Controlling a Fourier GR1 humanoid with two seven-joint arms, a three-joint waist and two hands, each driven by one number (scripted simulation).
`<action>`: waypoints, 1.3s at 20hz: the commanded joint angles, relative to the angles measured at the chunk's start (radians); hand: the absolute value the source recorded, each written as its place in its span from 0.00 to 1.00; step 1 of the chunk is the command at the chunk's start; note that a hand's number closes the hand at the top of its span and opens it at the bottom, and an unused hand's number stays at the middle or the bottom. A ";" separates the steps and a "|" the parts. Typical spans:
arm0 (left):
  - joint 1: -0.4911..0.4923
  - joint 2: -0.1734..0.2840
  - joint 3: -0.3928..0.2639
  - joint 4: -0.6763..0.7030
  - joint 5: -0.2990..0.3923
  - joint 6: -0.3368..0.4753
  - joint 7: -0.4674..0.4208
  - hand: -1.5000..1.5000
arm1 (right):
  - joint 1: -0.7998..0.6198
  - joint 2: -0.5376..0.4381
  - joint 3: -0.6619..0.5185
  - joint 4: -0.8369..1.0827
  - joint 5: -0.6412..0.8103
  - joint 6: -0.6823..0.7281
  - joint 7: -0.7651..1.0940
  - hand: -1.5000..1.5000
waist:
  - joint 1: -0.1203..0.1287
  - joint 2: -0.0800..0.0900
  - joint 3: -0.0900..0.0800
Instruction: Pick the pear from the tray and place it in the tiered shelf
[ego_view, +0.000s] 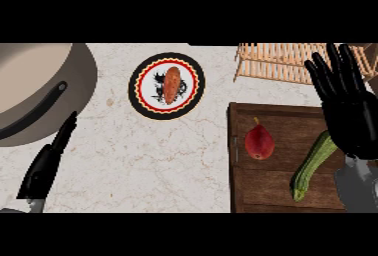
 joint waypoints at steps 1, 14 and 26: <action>-0.033 -0.045 0.030 0.007 0.027 -0.016 0.017 0.50 | -0.040 -0.001 0.057 0.098 0.080 -0.012 0.052 1.00 | 0.007 -0.013 0.015; -0.100 -0.182 0.111 -0.176 0.146 0.092 0.212 0.50 | -0.413 -0.085 0.034 0.507 0.152 -0.034 0.502 0.00 | 0.015 -0.014 0.016; -0.122 -0.173 0.113 -0.175 0.132 0.093 0.231 0.50 | -0.674 -0.229 0.385 0.449 0.212 0.446 0.916 0.00 | 0.036 -0.014 0.013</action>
